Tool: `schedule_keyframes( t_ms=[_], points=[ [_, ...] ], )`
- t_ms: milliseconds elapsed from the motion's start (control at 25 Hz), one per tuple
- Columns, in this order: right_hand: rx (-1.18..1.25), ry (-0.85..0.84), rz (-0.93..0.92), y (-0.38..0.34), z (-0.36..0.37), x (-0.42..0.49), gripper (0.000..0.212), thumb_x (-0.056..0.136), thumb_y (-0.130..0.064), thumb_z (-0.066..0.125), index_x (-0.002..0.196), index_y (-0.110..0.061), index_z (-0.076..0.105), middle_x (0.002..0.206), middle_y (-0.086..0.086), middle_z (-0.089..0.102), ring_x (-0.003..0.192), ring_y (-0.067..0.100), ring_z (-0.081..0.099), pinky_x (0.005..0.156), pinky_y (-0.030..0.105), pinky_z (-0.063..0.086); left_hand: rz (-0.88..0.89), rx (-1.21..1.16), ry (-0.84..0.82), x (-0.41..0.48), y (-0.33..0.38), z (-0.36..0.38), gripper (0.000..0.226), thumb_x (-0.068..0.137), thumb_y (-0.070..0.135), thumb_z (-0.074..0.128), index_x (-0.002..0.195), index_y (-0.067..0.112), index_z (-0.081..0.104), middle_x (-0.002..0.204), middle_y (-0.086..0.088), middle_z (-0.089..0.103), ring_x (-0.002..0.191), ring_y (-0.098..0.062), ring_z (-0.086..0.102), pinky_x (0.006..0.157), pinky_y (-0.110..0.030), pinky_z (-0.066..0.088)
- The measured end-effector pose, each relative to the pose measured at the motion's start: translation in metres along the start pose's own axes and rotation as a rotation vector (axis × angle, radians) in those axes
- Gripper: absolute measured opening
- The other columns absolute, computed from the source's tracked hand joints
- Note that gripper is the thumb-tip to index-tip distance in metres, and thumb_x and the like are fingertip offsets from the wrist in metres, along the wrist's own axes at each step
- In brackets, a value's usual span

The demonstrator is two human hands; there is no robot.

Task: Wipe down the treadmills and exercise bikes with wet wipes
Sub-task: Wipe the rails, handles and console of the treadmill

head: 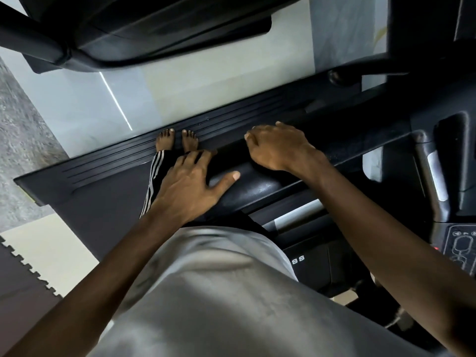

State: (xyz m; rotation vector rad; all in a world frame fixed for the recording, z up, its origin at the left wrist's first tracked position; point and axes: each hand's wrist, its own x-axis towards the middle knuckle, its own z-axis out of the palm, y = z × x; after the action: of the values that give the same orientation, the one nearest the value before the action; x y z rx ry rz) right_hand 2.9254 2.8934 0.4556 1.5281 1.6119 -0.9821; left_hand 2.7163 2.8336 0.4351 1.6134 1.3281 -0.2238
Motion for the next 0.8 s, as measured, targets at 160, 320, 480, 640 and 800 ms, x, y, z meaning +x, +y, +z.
schedule_keyframes(
  t_ms=[160, 320, 480, 640, 800],
  points=[
    [0.101, 0.130, -0.128, -0.001, 0.011, -0.026, 0.044, 0.106, -0.032, 0.031, 0.138, -0.021, 0.059, 0.149, -0.003, 0.052, 0.139, 0.013, 0.045, 0.122, 0.033, 0.020, 0.139, 0.057, -0.048, -0.002, -0.002, -0.004, 0.091, 0.079, 0.086, 0.036, 0.148, 0.027, 0.042, 0.143, -0.005, 0.052, 0.131, -0.030, 0.048, 0.110, -0.045, 0.039],
    [0.145, 0.585, 0.154, 0.027, 0.031, -0.060, 0.046, 0.103, -0.032, 0.031, 0.127, -0.016, 0.068, 0.136, 0.002, 0.064, 0.127, 0.021, 0.058, 0.118, 0.036, 0.032, 0.239, 0.058, 0.002, -0.005, 0.009, 0.001, 0.084, 0.086, 0.074, 0.036, 0.147, 0.018, 0.045, 0.144, -0.009, 0.052, 0.131, -0.032, 0.049, 0.111, -0.049, 0.040],
    [0.183, 0.689, 0.183, 0.000, 0.075, -0.089, 0.049, 0.107, -0.029, 0.028, 0.147, -0.009, 0.049, 0.156, 0.007, 0.042, 0.149, 0.023, 0.032, 0.124, 0.041, 0.021, 0.259, 0.164, 0.000, -0.004, 0.024, 0.007, 0.094, 0.085, 0.080, 0.034, 0.149, 0.011, 0.039, 0.147, -0.016, 0.048, 0.134, -0.035, 0.047, 0.110, -0.053, 0.038],
    [0.223, 0.679, 0.295, 0.033, 0.072, -0.093, 0.056, 0.107, -0.036, 0.019, 0.156, -0.013, 0.032, 0.165, 0.002, 0.026, 0.154, 0.017, 0.017, 0.125, 0.043, 0.016, 0.263, 0.203, 0.020, -0.001, 0.027, 0.007, 0.102, 0.081, 0.087, 0.030, 0.150, 0.012, 0.036, 0.148, -0.014, 0.048, 0.134, -0.034, 0.047, 0.108, -0.053, 0.040],
    [0.246, 0.660, 0.300, 0.008, 0.087, -0.098, 0.059, 0.107, -0.036, 0.021, 0.158, -0.006, 0.021, 0.167, 0.008, 0.012, 0.156, 0.022, 0.004, 0.127, 0.042, 0.008, 0.254, 0.203, 0.012, -0.001, 0.030, 0.007, 0.104, 0.078, 0.088, 0.033, 0.149, 0.013, 0.036, 0.147, -0.014, 0.048, 0.134, -0.034, 0.047, 0.108, -0.054, 0.041]
  ],
)
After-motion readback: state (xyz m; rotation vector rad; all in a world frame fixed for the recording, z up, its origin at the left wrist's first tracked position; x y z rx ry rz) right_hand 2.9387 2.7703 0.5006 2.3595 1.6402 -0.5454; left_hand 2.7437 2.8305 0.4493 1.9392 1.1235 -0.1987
